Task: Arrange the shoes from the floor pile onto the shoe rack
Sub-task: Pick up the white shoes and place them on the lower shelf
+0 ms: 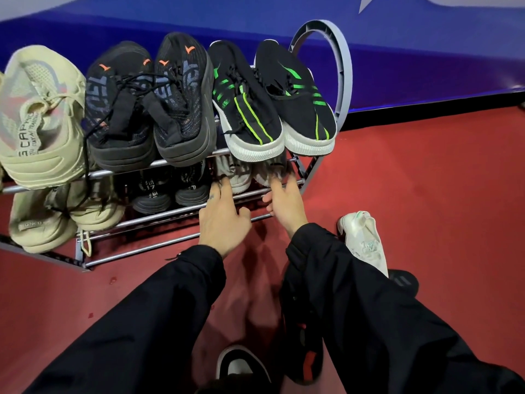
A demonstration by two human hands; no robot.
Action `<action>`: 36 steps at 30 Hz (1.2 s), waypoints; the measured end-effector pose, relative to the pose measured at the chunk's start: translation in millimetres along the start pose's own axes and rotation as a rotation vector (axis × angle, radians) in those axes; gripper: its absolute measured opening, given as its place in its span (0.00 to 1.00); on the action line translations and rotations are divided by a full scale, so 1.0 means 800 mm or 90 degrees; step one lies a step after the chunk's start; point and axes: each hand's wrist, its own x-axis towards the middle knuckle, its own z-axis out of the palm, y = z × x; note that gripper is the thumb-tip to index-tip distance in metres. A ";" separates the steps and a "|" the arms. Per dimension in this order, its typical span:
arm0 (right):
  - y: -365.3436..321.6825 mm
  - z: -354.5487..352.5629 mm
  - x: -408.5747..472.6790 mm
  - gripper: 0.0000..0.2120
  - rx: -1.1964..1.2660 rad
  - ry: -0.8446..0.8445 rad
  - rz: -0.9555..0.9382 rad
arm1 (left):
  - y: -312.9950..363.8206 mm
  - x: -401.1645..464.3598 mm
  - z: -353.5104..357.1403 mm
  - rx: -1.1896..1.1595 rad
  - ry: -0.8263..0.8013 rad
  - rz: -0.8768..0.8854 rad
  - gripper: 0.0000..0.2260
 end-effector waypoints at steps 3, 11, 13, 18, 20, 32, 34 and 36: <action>-0.001 -0.002 -0.001 0.17 0.012 0.002 0.001 | -0.002 -0.005 -0.002 0.060 0.006 0.005 0.37; 0.017 -0.033 -0.037 0.28 -0.013 0.047 -0.046 | -0.003 -0.036 -0.003 -0.119 -0.028 0.056 0.36; 0.032 -0.049 -0.062 0.20 -0.007 0.044 -0.032 | 0.000 -0.055 0.001 -0.138 -0.044 0.064 0.34; 0.105 -0.121 -0.133 0.10 -0.127 0.064 0.030 | -0.002 -0.101 0.027 -0.132 -0.100 0.085 0.26; 0.140 -0.156 -0.149 0.16 -0.219 0.147 0.077 | -0.005 -0.118 0.039 -0.137 -0.135 0.088 0.24; 0.223 -0.237 -0.161 0.16 -0.029 0.424 0.322 | 0.000 -0.154 0.065 -0.069 -0.322 0.117 0.23; 0.199 -0.232 -0.168 0.08 0.014 0.481 0.239 | 0.004 -0.155 0.063 -0.062 -0.326 0.124 0.23; 0.181 -0.235 -0.179 0.03 0.013 0.457 0.149 | 0.005 -0.153 0.064 -0.054 -0.316 0.135 0.23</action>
